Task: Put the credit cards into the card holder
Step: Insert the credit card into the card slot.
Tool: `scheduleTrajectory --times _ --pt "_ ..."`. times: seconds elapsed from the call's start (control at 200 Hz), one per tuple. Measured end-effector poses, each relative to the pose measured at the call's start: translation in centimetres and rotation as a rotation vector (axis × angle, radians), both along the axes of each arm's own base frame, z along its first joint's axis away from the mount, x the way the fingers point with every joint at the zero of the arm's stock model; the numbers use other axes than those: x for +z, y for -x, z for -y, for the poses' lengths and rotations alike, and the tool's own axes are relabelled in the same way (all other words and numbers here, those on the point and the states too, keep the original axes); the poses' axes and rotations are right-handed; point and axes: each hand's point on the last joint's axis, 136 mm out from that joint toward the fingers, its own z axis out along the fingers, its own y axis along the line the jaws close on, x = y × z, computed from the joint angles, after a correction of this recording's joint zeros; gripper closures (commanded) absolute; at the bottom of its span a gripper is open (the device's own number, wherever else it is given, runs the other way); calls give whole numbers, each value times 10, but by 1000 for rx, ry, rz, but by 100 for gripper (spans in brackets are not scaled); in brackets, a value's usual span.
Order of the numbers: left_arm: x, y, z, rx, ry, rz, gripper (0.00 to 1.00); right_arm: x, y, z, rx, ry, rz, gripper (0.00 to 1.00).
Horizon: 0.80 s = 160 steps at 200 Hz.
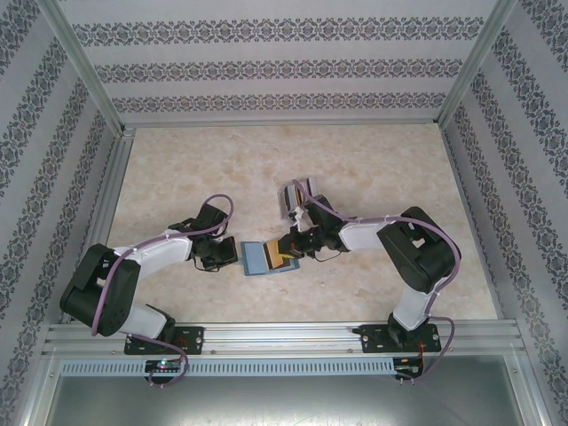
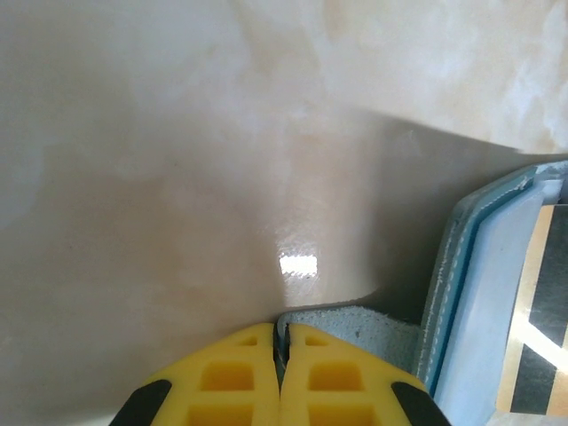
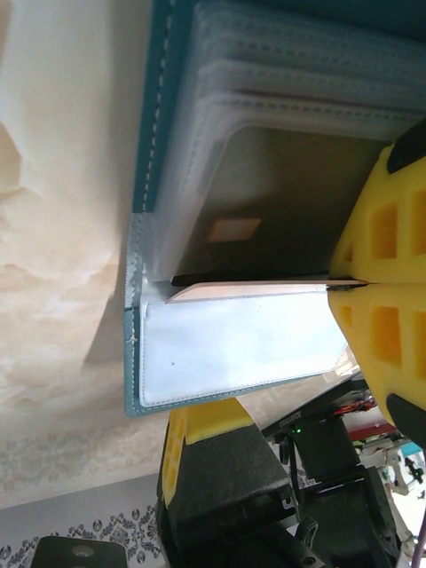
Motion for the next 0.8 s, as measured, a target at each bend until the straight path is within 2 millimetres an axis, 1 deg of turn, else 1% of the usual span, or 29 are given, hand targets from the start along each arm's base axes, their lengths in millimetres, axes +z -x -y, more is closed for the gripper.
scheduleTrajectory --times 0.305,0.48,0.565,0.59,0.655,0.699,0.739,0.799 --pt "0 0 0 0 0 -1 99 -3 2 -11 20 9 12 96" --pt "0 0 0 0 -1 -1 95 -3 4 -18 25 23 36 96" --pt "0 0 -2 2 -11 -5 87 -4 3 -18 20 34 42 96" --pt "0 1 -3 2 -20 -10 84 -5 2 -17 17 37 45 96" --pt "0 4 -8 0 -47 -22 68 -6 1 -17 13 43 52 96" --pt "3 3 -10 0 -65 -22 60 -6 1 -17 12 46 55 96" --pt "6 4 -15 1 -93 -20 55 -6 1 -17 12 47 57 96" --pt "12 5 -25 10 -143 -18 52 -6 1 -17 12 48 58 96"
